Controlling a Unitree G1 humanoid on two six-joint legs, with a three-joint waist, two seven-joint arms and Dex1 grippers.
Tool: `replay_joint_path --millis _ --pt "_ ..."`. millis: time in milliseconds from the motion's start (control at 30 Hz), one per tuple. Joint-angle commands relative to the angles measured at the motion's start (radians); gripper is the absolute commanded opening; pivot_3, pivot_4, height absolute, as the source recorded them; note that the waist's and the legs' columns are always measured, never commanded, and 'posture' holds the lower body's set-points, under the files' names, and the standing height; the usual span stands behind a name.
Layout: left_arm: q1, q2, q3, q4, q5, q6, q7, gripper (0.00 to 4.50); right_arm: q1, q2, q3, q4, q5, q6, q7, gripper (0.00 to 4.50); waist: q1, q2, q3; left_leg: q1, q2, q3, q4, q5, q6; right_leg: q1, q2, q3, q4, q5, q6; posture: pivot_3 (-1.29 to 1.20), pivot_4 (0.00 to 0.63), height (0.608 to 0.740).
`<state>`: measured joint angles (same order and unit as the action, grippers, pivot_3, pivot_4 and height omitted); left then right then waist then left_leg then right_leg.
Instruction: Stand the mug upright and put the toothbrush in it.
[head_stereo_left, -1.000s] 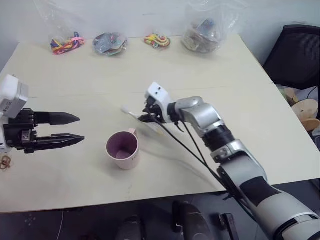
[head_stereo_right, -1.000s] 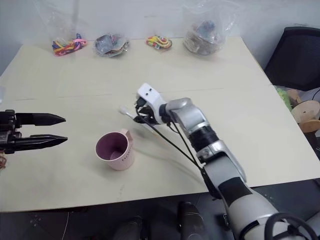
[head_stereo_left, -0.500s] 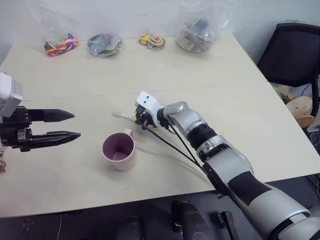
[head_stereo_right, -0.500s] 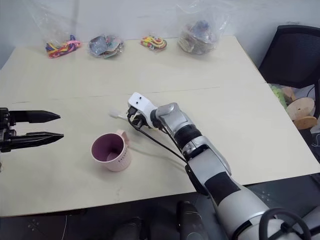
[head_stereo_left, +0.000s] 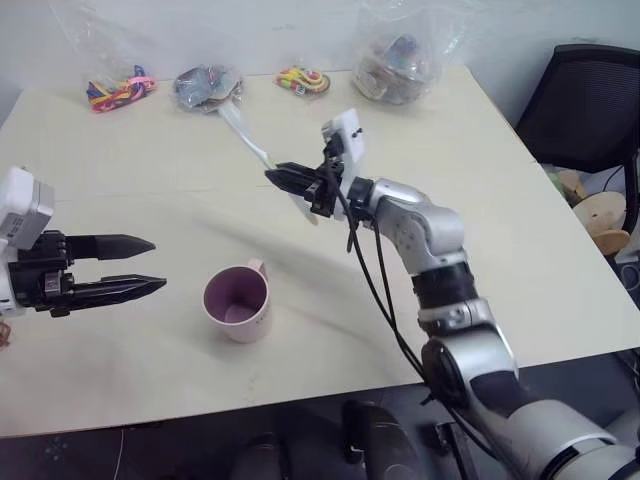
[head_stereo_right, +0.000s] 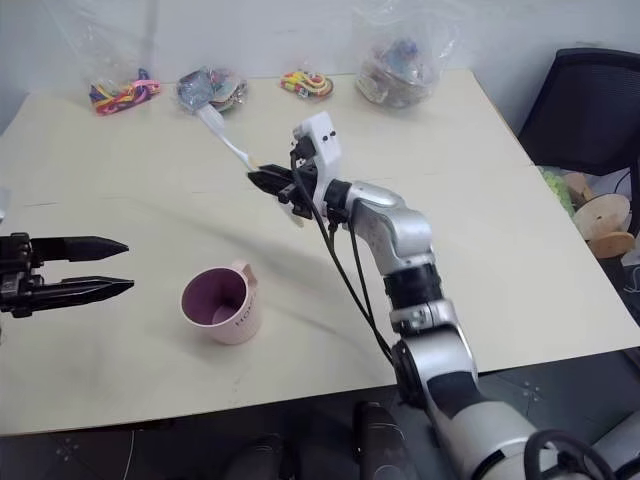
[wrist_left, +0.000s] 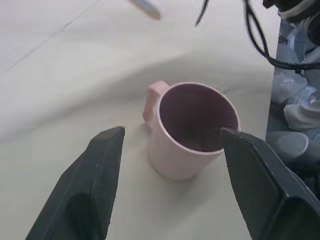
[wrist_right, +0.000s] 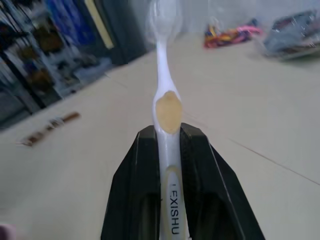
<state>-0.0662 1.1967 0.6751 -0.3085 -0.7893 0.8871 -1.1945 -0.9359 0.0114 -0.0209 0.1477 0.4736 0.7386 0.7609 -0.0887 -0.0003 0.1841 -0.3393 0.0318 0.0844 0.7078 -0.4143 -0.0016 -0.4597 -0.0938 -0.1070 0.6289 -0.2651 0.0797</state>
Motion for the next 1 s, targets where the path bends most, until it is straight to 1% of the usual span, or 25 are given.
replay_joint_path --millis 33,133,233,333,467,700,767,800,833,900,1000 --pt "0.007 0.002 0.061 -0.021 -0.018 0.006 -0.008 3.23 0.091 0.052 0.041 -0.252 0.146 0.103 -0.021 0.21 0.003 0.0 0.0 0.0 0.0 0.0 0.0 0.0 0.0 0.0 0.0 0.0 0.0 0.0 0.0 0.0 0.15 0.74" --pt "0.019 0.008 0.074 -0.018 -0.018 0.015 -0.013 3.23 0.163 0.094 0.101 -0.321 0.16 0.09 -0.047 0.21 0.005 0.0 0.0 0.001 -0.001 0.004 0.0 0.0 0.0 0.0 0.0 0.0 0.0 0.0 0.0 0.0 0.15 0.74" --pt "0.022 0.023 0.08 -0.009 -0.011 0.019 -0.02 3.23 0.199 0.154 0.147 -0.309 0.151 0.05 -0.083 0.21 0.005 0.0 0.0 0.001 -0.002 0.009 0.0 0.0 0.0 0.0 0.0 0.0 0.001 0.0 0.0 0.0 0.15 0.74" --pt "0.017 0.045 0.088 0.003 -0.011 0.028 -0.032 3.23 0.228 0.191 0.194 -0.277 0.129 -0.017 -0.096 0.21 0.004 -0.001 0.0 0.001 -0.002 0.009 0.0 0.0 -0.001 0.0 0.0 0.0 0.001 0.0 0.0 0.0 0.15 0.74" --pt "0.016 0.061 0.102 -0.004 -0.017 0.036 -0.046 3.23 0.257 0.212 0.247 -0.218 0.098 -0.126 -0.112 0.21 0.002 -0.001 0.0 0.002 -0.002 0.01 -0.001 0.0 -0.001 0.0 0.001 -0.001 0.001 0.0 -0.001 0.0 0.15 0.74" --pt "0.023 0.074 0.131 -0.002 -0.001 0.049 -0.059 3.23 0.279 0.248 0.293 -0.143 0.084 -0.275 -0.146 0.21 -0.002 -0.001 0.0 0.003 -0.002 0.011 -0.002 0.001 -0.002 0.0 0.001 -0.001 0.0 -0.001 -0.001 0.0 0.15 0.74" --pt "0.027 0.076 0.142 -0.002 0.003 0.052 -0.063 3.23 0.287 0.25 0.296 -0.14 0.097 -0.289 -0.159 0.91 -0.002 -0.001 0.0 0.003 -0.002 0.011 -0.002 0.001 -0.002 0.0 0.001 -0.001 0.0 -0.001 -0.001 0.0 0.15 0.74" --pt "0.029 0.077 0.145 -0.002 0.003 0.052 -0.065 3.23 0.292 0.247 0.3 -0.143 0.103 -0.292 -0.162 1.07 -0.001 -0.001 0.0 0.003 -0.002 0.011 -0.002 0.001 -0.002 0.0 0.001 -0.001 0.001 -0.001 -0.001 0.0 0.15 0.74" --pt "0.03 0.078 0.147 -0.001 0.004 0.051 -0.068 3.23 0.298 0.244 0.304 -0.147 0.108 -0.295 -0.163 1.38 -0.001 -0.001 0.0 0.003 -0.002 0.01 -0.002 0.001 -0.002 0.0 0.001 -0.001 0.001 -0.001 -0.001 0.0 0.15 0.74" --pt "0.029 0.08 0.147 0.003 0.004 0.047 -0.072 3.23 0.31 0.232 0.312 -0.162 0.114 -0.301 -0.162 2.14 0.0 -0.001 0.0 0.003 -0.002 0.01 -0.002 0.001 -0.002 0.0 0.001 -0.001 0.001 -0.001 -0.001 0.0 0.15 0.74" --pt "0.022 0.081 0.139 0.01 0.005 0.04 -0.076 3.23 0.323 0.201 0.317 -0.198 0.123 -0.301 -0.153 3.12 0.0 -0.001 0.0 0.003 -0.002 0.01 -0.002 0.001 -0.002 0.0 0.001 -0.001 0.001 -0.001 -0.001 0.0 0.15 0.74"
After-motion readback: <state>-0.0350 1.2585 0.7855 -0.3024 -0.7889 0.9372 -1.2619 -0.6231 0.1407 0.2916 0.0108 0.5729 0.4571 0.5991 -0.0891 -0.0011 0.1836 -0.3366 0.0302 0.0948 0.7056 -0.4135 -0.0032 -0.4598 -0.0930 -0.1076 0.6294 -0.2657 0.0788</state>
